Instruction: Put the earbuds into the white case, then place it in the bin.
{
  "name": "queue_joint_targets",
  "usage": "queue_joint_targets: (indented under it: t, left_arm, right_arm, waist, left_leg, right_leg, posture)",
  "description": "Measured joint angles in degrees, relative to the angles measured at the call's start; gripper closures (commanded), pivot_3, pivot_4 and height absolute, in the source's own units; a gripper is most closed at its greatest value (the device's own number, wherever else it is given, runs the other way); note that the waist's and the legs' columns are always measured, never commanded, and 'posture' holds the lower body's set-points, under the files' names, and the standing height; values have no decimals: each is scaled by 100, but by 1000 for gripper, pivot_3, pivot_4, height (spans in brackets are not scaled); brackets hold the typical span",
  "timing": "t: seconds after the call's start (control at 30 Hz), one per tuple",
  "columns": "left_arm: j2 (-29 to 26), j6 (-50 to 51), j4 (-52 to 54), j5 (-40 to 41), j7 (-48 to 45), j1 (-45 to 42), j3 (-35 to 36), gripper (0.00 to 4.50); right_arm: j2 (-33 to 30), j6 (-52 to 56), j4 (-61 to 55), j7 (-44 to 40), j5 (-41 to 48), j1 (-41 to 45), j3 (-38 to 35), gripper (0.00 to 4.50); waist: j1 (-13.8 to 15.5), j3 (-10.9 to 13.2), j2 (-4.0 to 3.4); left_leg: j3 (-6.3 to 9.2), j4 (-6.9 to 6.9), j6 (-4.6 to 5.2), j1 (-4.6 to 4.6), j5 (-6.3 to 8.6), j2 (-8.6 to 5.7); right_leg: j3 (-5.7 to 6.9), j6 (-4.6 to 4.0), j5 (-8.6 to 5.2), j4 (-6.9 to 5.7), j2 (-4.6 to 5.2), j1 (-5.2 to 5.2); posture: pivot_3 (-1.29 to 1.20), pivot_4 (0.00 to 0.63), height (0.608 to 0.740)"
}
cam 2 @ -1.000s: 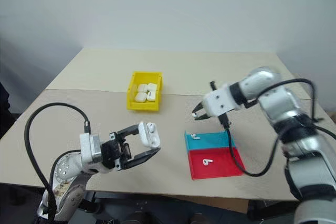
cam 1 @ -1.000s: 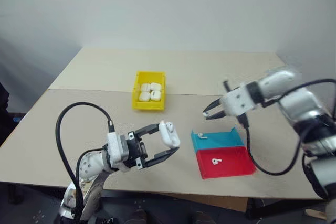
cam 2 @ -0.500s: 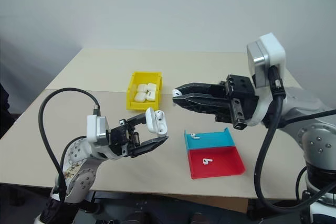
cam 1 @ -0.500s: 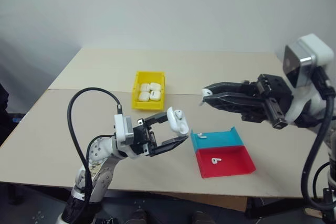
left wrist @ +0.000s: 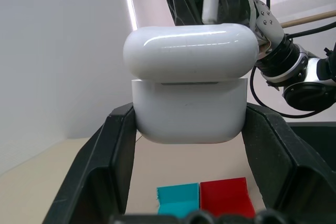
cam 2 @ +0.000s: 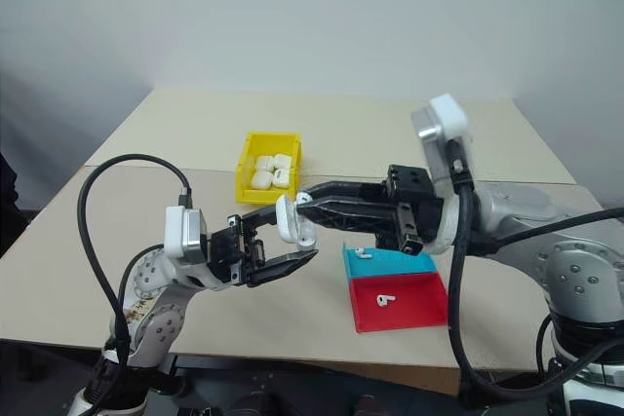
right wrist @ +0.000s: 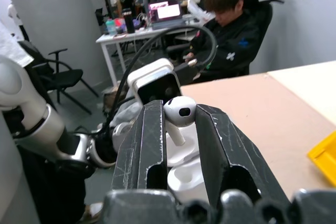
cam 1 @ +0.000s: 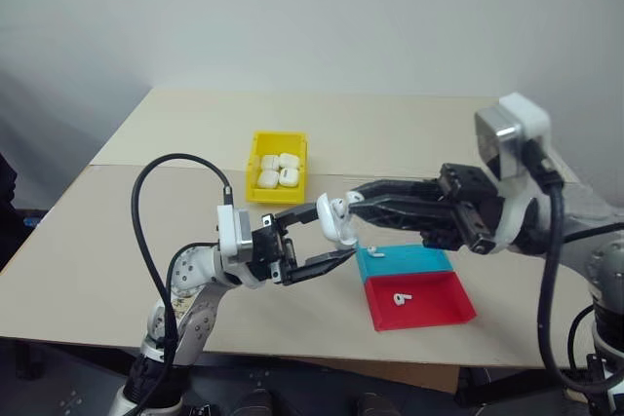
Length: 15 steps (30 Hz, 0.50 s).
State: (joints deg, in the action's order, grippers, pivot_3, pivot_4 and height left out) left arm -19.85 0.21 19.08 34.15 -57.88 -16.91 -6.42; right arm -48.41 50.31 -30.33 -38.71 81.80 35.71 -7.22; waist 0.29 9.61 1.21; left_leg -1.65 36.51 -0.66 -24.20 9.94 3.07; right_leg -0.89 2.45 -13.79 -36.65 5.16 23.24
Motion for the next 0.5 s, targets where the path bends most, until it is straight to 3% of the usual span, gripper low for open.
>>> queue_joint_targets:
  t: [0.5]
  left_arm:
    - [-15,-11,23,-18,-10,161,45,1764]
  right_arm:
    - [50,41,-69,-242,-573,-257,245,3832]
  waist:
    - [3,0,0]
  left_leg:
    - [1,0,1,-5,0,0]
  right_leg:
    - [2,16,-11,6,1,2]
  posture:
    - [0,150,740]
